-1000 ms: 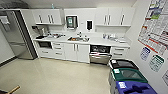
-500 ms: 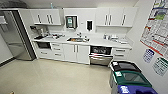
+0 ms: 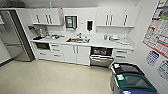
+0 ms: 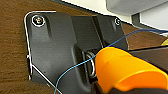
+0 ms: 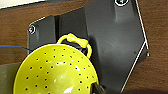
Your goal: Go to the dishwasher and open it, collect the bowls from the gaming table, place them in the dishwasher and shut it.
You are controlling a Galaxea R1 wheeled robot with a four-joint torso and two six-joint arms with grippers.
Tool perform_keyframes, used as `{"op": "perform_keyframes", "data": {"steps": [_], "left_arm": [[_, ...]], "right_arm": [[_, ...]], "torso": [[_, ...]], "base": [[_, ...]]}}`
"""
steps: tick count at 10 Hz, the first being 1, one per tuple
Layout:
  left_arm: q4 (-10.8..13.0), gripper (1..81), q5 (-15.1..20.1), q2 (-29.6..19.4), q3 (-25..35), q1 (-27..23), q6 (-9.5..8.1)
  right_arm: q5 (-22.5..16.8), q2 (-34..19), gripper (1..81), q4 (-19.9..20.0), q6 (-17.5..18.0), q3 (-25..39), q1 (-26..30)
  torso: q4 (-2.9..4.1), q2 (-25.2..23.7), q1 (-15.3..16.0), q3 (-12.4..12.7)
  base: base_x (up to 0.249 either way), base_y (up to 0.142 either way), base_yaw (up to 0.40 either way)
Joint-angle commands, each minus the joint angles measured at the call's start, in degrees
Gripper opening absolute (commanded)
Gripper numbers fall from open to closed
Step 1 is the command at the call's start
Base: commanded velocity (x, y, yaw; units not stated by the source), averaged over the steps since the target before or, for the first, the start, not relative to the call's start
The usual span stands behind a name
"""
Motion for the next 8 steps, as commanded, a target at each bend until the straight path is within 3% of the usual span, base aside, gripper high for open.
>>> {"op": "perform_keyframes", "data": {"steps": [1,8], "left_arm": [[0.2,1.0,1.2,-1.1,0.1,-2.3,-0.20],[0.3,1.0,1.1,-1.1,0.2,-2.5,-0.20]], "right_arm": [[-2.7,-0.2,1.0,-0.5,-0.1,0.2,2.5],[-2.8,-0.2,1.0,-0.4,-0.1,0.2,2.6]], "torso": [[0.00,0.0,0.0,0.0],[0.00,0.0,0.0,0.0]], "base": [[0.141,0.000,0.000],[0.141,0.000,0.000]]}}
